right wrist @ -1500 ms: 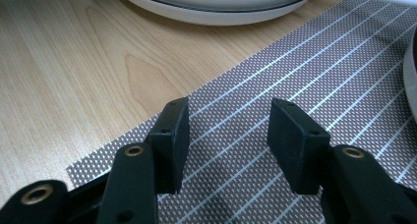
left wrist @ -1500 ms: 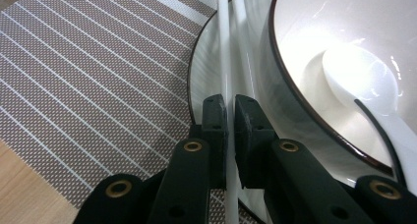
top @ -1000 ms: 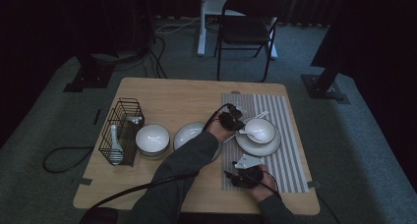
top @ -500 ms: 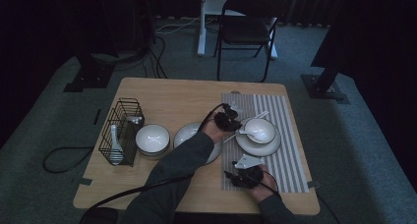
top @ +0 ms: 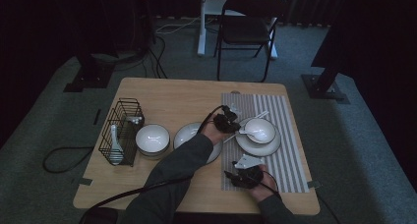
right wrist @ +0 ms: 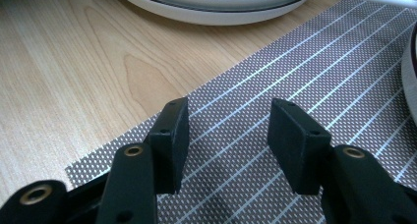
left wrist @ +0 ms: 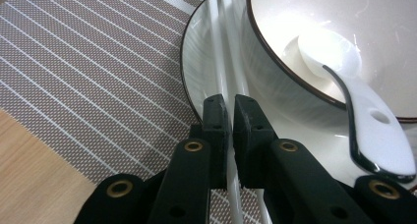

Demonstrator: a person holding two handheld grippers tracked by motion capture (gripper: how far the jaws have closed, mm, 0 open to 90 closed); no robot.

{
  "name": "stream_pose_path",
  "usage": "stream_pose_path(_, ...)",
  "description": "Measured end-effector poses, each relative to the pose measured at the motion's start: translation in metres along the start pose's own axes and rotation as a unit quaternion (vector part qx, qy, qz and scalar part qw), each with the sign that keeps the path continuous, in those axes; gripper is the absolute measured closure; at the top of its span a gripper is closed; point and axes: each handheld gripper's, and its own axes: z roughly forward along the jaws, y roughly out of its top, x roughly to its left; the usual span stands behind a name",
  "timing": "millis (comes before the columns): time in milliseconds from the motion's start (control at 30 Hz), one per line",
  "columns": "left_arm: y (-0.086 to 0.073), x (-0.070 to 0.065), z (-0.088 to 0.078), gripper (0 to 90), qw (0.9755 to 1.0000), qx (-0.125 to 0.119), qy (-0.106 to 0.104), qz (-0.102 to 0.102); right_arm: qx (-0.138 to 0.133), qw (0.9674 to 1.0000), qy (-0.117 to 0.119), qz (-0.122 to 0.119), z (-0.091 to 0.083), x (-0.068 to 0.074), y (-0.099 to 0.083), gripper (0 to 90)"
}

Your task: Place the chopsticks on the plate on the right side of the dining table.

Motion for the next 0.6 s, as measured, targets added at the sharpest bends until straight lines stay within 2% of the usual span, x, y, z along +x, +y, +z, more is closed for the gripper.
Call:
stream_pose_path(333,0.0016,-0.0006,0.005,85.0,1.0,-0.001,-0.005,-0.005,0.0,1.0,0.0,0.0,0.0,0.0002,0.0,49.9)
stream_pose_path(400,0.0003,0.0003,0.0057,85.1,0.9999,-0.001,-0.007,-0.01,0.0,1.0,0.0,0.0,-0.0001,0.0001,0.0,49.9)
stream_pose_path(600,-0.0009,0.0004,0.0029,84.2,0.9999,-0.008,-0.005,-0.014,0.0,1.0,0.0,0.0,-0.0001,0.0002,0.0,49.8)
